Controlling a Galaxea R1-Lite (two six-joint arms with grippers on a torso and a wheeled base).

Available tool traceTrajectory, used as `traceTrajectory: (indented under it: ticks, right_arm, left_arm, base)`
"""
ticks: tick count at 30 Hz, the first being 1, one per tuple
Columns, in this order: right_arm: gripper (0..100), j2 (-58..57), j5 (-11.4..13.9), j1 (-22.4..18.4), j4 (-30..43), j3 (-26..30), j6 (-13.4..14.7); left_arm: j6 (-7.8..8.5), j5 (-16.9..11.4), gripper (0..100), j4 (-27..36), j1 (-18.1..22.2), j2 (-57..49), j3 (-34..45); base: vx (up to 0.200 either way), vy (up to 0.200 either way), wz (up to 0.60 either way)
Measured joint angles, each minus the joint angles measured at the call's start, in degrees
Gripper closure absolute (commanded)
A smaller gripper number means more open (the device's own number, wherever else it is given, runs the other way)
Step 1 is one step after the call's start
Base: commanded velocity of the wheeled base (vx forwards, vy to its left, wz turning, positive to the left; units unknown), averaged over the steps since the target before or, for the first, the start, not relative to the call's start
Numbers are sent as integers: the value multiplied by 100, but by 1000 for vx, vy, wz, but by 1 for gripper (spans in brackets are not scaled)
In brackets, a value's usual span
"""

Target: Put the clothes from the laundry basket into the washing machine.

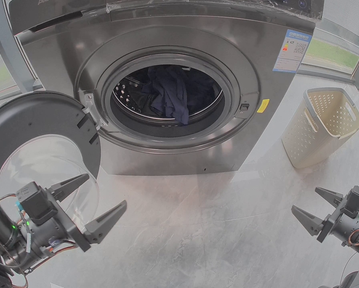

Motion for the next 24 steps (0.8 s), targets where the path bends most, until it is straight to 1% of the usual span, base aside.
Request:
traceTrajectory:
  ticks: [3, 5, 8, 13, 14, 15, 20, 24]
  right_arm:
    - [0, -592, 0, -226, 736, 2, -43]
    - [0, -973, 4, -400, 1104, 2, -90]
    - [0, -1590, 6, -755, 1602, 2, -183]
    - [0, -2572, 39, -1373, 2358, 2, -267]
    - [0, -2754, 50, -1475, 2508, 0, -273]
    - [0, -2966, 57, -1585, 2689, 0, -279]
    - [0, -3961, 107, -1965, 3668, 0, -290]
    - [0, -4819, 158, -2142, 4707, 2, -293]
  left_arm:
    - [16, 6, 0, 824, 163, -744, 68]
    - [32, 16, 0, 1453, 284, -1259, 104]
    - [100, 13, 0, 2420, 511, -2100, 129]
    - [256, 0, 0, 3758, 1003, -3373, 167]
    - [272, -5, 0, 3946, 1103, -3578, 178]
    - [288, -6, 0, 4108, 1215, -3806, 189]
    - [296, -24, 0, 4506, 1657, -4656, 361]
    - [238, -95, 0, 4784, 1925, -5222, 547]
  base:
    - [0, 0, 0]
    - [0, 0, 0]
    - [-200, 0, 0]
    - [-200, 0, 0]
    - [-200, 0, 0]
    - [0, 0, 0]
    - [0, 0, 0]
    - [-200, 0, 0]
